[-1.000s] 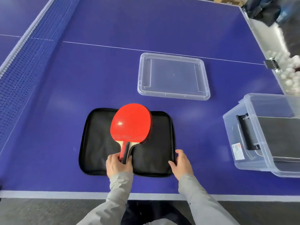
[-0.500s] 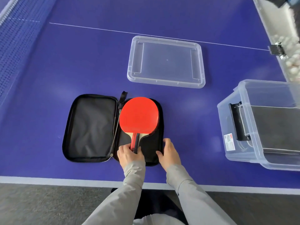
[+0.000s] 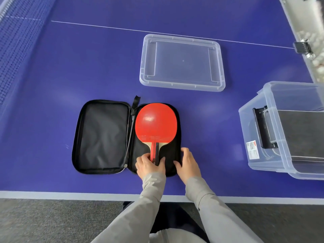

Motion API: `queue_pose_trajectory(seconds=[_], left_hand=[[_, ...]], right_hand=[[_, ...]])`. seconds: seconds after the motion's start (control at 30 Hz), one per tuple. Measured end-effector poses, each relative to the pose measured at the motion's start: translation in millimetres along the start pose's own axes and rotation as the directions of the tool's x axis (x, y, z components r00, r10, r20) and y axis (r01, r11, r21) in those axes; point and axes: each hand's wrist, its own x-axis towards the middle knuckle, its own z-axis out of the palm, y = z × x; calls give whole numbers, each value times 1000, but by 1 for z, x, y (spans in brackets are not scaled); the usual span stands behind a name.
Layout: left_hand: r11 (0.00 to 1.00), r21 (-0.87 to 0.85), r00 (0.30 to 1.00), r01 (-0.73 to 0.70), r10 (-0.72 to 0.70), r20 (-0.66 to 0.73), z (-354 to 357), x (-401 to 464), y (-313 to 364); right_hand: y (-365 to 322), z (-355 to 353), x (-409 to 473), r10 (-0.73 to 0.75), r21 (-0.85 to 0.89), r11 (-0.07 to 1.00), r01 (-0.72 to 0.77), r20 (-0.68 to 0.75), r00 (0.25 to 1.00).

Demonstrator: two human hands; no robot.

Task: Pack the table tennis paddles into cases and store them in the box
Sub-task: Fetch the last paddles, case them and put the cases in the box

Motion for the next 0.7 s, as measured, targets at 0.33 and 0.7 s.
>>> queue_pose_trajectory(seconds=[0.33, 0.7], left_hand=[[996, 83, 931, -9, 39, -362, -127, 78, -67], [999, -22, 988, 48, -51, -147, -170, 113, -106]], right_hand=[[4, 0, -5, 7, 84, 996, -5, -18, 1000], [2, 5, -10, 28, 62, 998, -26, -42, 999]])
